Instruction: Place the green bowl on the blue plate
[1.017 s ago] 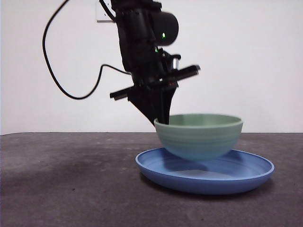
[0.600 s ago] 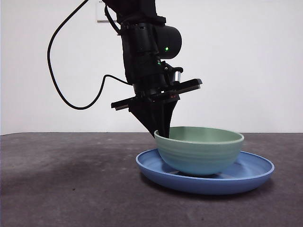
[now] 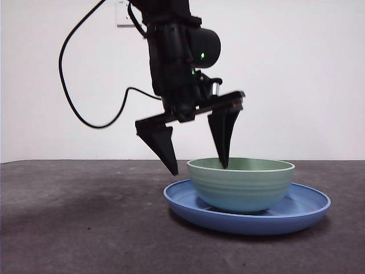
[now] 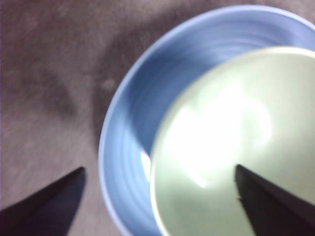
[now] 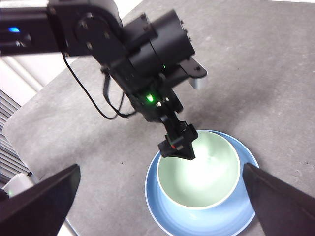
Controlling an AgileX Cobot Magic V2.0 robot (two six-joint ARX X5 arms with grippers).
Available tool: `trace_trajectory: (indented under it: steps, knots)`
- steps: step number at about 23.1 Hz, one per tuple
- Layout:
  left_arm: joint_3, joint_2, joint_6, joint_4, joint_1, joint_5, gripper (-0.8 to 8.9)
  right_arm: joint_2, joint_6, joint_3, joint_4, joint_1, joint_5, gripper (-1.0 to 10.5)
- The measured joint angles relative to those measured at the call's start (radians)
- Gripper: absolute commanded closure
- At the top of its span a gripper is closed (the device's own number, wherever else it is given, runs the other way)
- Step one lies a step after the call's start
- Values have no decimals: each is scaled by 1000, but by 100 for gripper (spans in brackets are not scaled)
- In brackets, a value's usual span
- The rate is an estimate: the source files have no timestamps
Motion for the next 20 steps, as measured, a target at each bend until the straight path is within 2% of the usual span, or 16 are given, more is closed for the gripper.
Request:
trace_trajectory:
  steps: [5, 9, 12, 14, 18, 20]
  knots:
    - [237, 2, 54, -240, 4, -2, 280, 0, 0, 0, 0, 0, 0, 369]
    - [372, -14, 79, -328, 4, -4, 239, 0, 0, 0, 0, 0, 0, 369]
    - [370, -77, 82, -330, 8, -14, 218, 0, 0, 0, 0, 0, 0, 369]
    - [347, -181, 82, -330, 24, -18, 218, 0, 0, 0, 0, 0, 0, 369]
    - [235, -491, 109, -330, 61, -23, 219, 0, 0, 0, 1, 0, 0, 369]
    - [138, -624, 148, -330, 66, -23, 219, 0, 0, 0, 1, 0, 0, 369]
